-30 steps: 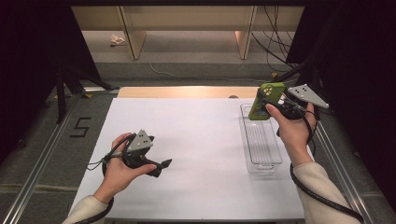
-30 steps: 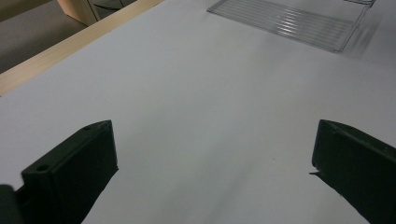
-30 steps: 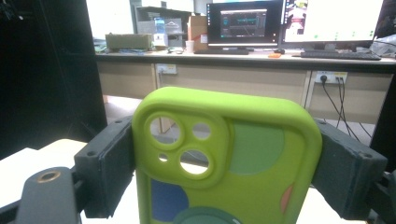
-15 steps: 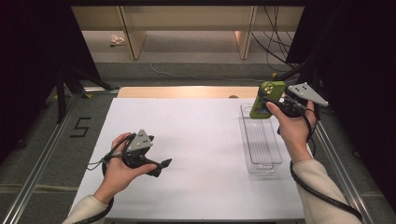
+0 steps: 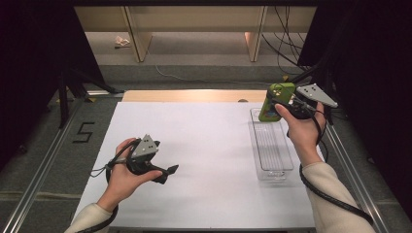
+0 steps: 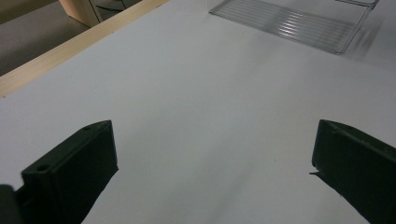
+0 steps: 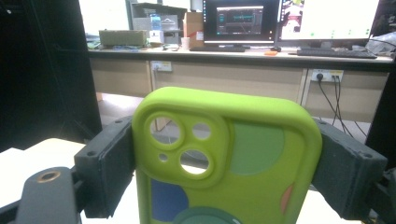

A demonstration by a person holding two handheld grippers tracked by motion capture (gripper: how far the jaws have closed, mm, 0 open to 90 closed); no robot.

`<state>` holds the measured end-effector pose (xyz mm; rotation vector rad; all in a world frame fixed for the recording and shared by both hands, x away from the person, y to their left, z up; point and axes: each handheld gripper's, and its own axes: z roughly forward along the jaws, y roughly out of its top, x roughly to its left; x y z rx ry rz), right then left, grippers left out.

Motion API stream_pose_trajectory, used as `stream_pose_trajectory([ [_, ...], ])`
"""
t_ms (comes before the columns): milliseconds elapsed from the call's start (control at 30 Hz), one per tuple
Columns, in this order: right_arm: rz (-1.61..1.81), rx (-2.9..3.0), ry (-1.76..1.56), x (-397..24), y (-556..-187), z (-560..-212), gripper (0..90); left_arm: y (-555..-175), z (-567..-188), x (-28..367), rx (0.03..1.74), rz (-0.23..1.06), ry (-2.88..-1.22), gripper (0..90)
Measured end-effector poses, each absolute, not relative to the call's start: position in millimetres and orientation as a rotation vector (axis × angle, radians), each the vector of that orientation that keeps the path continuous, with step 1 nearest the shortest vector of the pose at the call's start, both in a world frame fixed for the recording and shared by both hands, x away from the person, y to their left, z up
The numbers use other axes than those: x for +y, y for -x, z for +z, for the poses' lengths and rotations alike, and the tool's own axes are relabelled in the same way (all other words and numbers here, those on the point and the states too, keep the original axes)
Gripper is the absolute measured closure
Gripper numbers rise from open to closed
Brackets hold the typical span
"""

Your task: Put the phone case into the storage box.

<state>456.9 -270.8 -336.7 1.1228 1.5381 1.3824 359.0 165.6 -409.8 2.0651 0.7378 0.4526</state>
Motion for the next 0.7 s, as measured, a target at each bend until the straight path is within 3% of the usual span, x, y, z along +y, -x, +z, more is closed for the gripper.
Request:
stream_pose_trajectory([
  [700,1.355,1.548,-1.129,-269.7,-469.7,-342.6,17.0,-359.3,-410.0,165.7,0.740,0.454,-2.064,0.0],
])
